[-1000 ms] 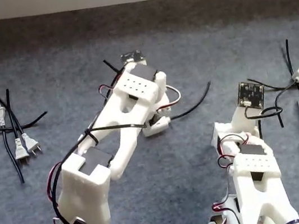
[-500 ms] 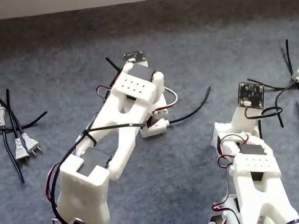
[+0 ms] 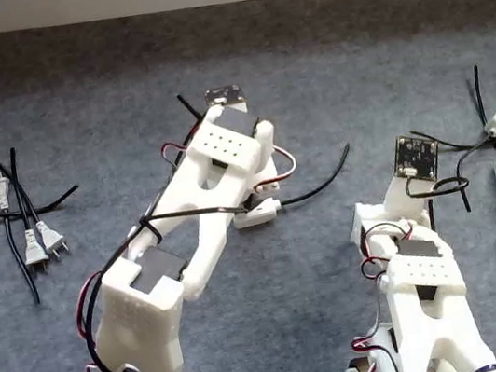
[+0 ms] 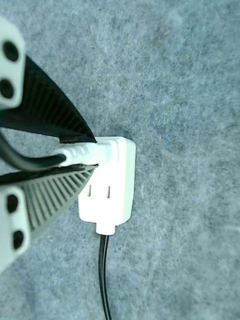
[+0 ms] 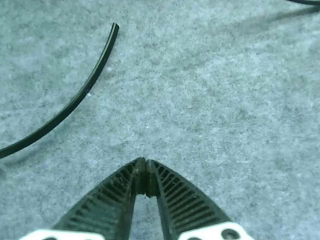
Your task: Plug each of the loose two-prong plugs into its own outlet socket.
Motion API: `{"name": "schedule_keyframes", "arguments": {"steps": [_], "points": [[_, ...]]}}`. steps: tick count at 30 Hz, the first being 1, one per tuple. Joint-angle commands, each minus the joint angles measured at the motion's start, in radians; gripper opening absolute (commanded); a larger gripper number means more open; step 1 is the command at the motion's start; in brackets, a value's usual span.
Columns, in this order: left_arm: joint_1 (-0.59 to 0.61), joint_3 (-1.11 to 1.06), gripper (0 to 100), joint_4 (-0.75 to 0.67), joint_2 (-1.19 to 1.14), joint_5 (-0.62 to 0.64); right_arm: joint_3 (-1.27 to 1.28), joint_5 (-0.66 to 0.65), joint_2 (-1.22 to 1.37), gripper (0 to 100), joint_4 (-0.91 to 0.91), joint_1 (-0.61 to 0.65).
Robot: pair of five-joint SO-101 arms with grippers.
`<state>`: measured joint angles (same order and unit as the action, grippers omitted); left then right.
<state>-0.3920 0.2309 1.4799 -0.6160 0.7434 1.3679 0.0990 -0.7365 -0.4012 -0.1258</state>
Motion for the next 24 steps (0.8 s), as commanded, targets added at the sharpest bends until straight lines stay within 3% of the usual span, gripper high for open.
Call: {"name": "schedule_keyframes", "arguments": {"steps": [1,6,14,24], "points": [[0.019,-0.033,1,-0.012,-0.033,-0.008,-0.004,-0.002,-0.002,0.7,0.019,0.015],[0.039,-0.028,6,-0.005,-0.027,-0.008,-0.004,-0.002,-0.002,0.7,0.019,0.015],[0.022,-0.012,39,0.043,-0.022,-0.003,-0.004,-0.002,-0.002,0.7,0.019,0.015],[0.03,0.343,42,0.239,-0.022,-0.006,-0.004,-0.002,-0.002,0.7,0.019,0.015]]}}
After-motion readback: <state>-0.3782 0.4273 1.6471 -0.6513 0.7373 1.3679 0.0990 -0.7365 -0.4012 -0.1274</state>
